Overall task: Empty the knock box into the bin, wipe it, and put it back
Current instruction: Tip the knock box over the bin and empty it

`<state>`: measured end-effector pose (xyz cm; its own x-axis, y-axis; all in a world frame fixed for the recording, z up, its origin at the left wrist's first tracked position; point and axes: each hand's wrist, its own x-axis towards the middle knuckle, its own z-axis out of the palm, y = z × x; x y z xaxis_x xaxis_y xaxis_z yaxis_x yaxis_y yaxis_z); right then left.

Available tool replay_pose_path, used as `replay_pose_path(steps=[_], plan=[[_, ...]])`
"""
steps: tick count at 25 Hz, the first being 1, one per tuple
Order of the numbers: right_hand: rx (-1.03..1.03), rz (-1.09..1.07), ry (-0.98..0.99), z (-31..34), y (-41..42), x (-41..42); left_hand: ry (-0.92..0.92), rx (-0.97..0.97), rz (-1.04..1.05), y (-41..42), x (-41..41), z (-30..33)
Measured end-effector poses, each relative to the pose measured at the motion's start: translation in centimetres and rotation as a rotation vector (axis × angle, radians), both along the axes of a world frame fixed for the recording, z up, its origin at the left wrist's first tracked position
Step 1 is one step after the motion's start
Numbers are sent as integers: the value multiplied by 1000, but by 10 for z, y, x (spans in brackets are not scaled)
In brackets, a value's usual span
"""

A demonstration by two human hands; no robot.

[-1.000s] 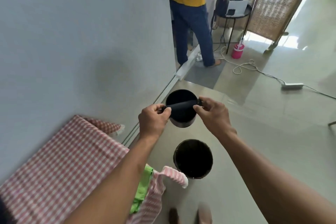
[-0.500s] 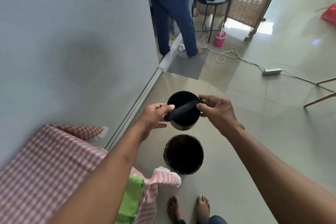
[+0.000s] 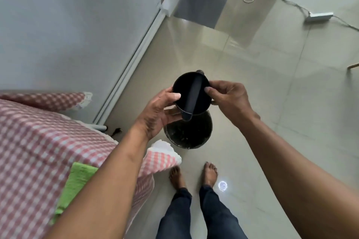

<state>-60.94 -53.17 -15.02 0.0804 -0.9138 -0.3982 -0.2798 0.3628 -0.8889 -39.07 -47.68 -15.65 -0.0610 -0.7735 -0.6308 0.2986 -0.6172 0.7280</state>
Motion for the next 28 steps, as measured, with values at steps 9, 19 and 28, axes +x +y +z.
replay_pose_path(steps=[9, 19, 28], plan=[[124, -10, 18, -149, 15, -10, -9, 157, 128, 25, -27, -133], [376, -79, 358, -315, 55, -43, -130, 361, 149, 36, -34, -278], [450, -166, 551, -438, 54, -29, -290, 435, 120, 31, -17, -401]])
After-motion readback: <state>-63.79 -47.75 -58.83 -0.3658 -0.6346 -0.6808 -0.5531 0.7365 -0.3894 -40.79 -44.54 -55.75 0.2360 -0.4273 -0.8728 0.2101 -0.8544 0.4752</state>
